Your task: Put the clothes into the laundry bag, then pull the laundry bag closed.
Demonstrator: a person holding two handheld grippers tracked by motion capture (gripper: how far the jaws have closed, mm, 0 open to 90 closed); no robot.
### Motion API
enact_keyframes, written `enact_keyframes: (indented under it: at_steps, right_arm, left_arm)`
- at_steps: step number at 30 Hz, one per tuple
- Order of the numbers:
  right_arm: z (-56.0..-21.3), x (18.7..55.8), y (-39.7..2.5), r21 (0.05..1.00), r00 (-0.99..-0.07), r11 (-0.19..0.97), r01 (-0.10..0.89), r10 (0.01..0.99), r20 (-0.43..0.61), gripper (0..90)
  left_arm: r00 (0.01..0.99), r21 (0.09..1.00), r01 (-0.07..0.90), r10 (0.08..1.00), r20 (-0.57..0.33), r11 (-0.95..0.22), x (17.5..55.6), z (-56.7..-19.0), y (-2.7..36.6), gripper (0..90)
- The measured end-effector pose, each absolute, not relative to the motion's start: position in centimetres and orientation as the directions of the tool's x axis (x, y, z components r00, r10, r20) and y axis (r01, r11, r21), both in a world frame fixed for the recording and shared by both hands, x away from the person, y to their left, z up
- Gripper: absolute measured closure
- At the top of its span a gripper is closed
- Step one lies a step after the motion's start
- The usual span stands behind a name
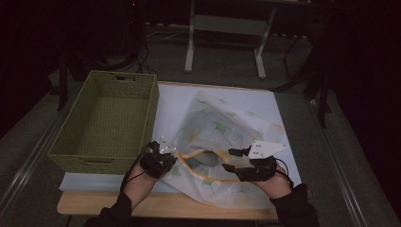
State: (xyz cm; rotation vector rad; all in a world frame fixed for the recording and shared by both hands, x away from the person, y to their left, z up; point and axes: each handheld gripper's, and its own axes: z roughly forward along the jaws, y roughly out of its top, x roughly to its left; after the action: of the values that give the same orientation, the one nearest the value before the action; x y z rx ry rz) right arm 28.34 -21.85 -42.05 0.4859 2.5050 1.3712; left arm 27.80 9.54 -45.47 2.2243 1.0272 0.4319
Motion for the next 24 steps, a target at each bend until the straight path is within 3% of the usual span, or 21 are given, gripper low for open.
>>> enact_keyframes:
  at_steps: [8,16,24]
  right_arm:
    - [-42.0,28.2,-20.6,0.843,-0.928,0.517,0.151,0.369,-0.06,45.9]
    - [-42.3,28.3,-19.2,0.837,-0.94,0.529,0.139,0.336,-0.056,47.5]
    - [-42.9,28.6,-17.9,0.821,-0.944,0.555,0.135,0.324,-0.063,50.8]
  left_arm:
    - [0.652,0.687,0.533,0.757,0.039,-0.494,28.1,-44.1,9.1,90.0]
    - [0.669,0.681,0.559,0.742,-0.033,-0.474,28.5,-44.5,9.1,90.0]
    - [0.713,0.681,0.481,0.698,0.062,-0.552,27.8,-44.2,8.1,90.0]
